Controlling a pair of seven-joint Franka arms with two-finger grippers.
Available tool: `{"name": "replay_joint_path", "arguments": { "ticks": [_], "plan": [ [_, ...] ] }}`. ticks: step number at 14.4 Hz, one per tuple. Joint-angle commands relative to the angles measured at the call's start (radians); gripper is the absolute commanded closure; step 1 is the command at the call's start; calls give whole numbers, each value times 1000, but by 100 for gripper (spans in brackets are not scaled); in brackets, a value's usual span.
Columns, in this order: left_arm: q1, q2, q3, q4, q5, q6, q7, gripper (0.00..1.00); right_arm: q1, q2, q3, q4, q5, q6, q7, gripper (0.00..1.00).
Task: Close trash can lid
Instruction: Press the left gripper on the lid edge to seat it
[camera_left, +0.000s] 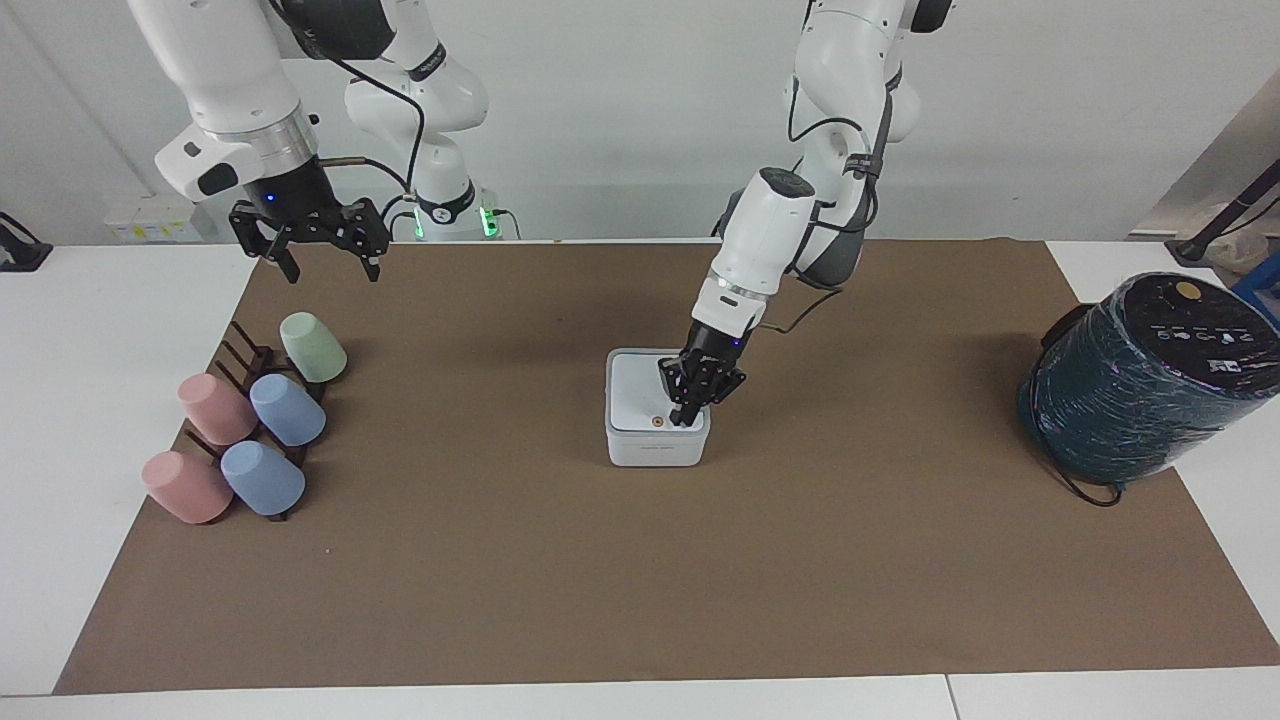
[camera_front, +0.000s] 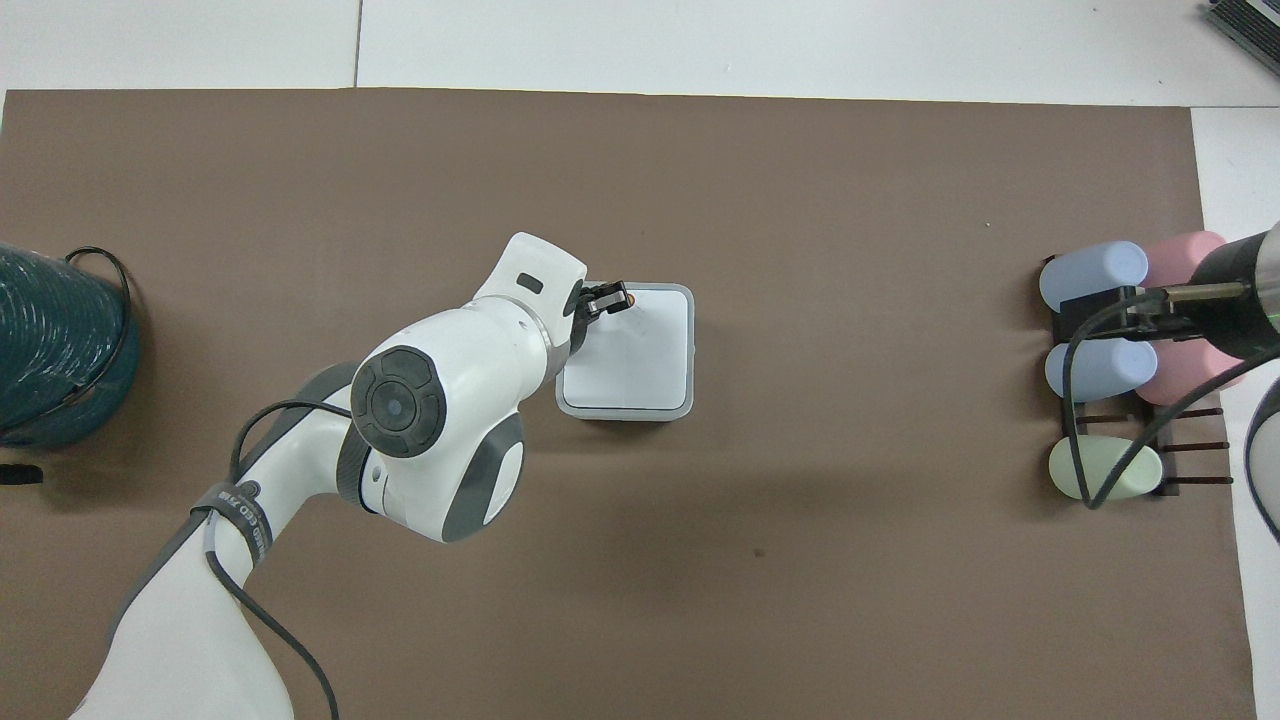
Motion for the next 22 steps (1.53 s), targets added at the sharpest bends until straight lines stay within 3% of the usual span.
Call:
{"name": "replay_joint_path", "arguments": {
  "ticks": [1, 14, 18, 22],
  "plan": [
    [-30, 78, -5, 29, -13, 13, 5, 80, -18, 0, 11, 12, 11, -21, -17, 0],
    [-73, 80, -5, 41, -14, -27, 5, 80, -16, 0, 11, 12, 11, -21, -18, 0],
    [-35, 2, 2, 133, -7, -336, 8, 79, -16, 0, 11, 12, 11, -21, -17, 0],
    [95, -47, 5, 292, -5, -672, 125, 77, -16, 0, 11, 12, 11, -21, -17, 0]
  ]
}}
